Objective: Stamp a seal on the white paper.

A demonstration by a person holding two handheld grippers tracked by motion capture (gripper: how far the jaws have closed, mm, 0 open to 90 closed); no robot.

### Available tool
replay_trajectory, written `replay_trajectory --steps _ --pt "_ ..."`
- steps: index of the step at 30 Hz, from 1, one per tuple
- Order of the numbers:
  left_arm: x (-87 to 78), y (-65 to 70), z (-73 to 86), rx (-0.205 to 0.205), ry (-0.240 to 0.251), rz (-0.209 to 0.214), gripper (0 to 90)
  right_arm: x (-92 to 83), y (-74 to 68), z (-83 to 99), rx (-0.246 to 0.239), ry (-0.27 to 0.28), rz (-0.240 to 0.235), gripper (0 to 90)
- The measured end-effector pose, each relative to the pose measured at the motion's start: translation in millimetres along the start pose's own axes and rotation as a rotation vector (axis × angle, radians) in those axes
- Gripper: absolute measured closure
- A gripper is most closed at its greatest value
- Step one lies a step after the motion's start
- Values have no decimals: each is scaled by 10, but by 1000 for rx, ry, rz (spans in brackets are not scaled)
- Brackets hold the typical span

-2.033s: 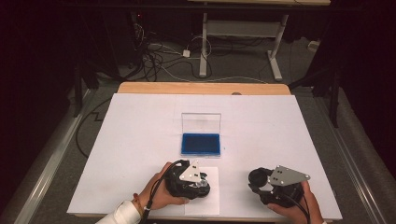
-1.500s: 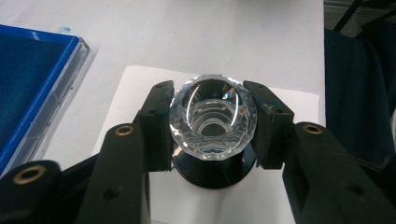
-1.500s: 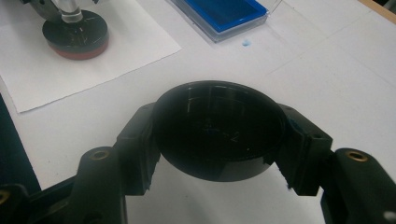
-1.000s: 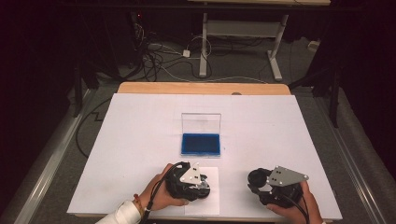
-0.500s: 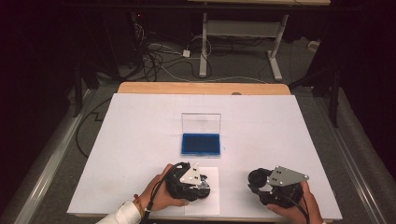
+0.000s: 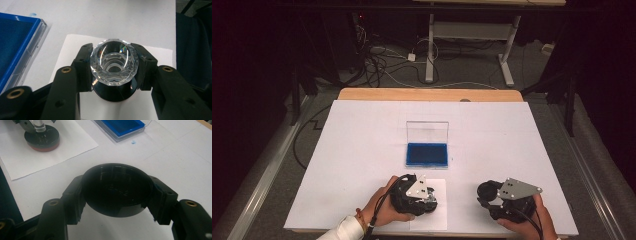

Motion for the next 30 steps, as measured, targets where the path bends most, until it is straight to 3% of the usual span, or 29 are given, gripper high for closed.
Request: replay_trajectory --steps 17,22,30 --pt "-10 -41 25 -13 4 25 540 -8 -14 5 0 -2 3 387" --pt "0 10 -16 18 -23 -10 540 -11 -16 9 -3 -4 1 387" --pt "-1 -1 -5 12 -16 -4 540 -18 -8 10 -3 -2 3 387"
Point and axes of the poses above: each handheld gripper's, and its own axes: x roughly forward along the jaws, z roughly out of its underside, y roughly to its right, the point moved 3 cm from there along x, roughly forward along the jaws, and after that the axes turned 6 degrees about -z, right-handed, at the moved point
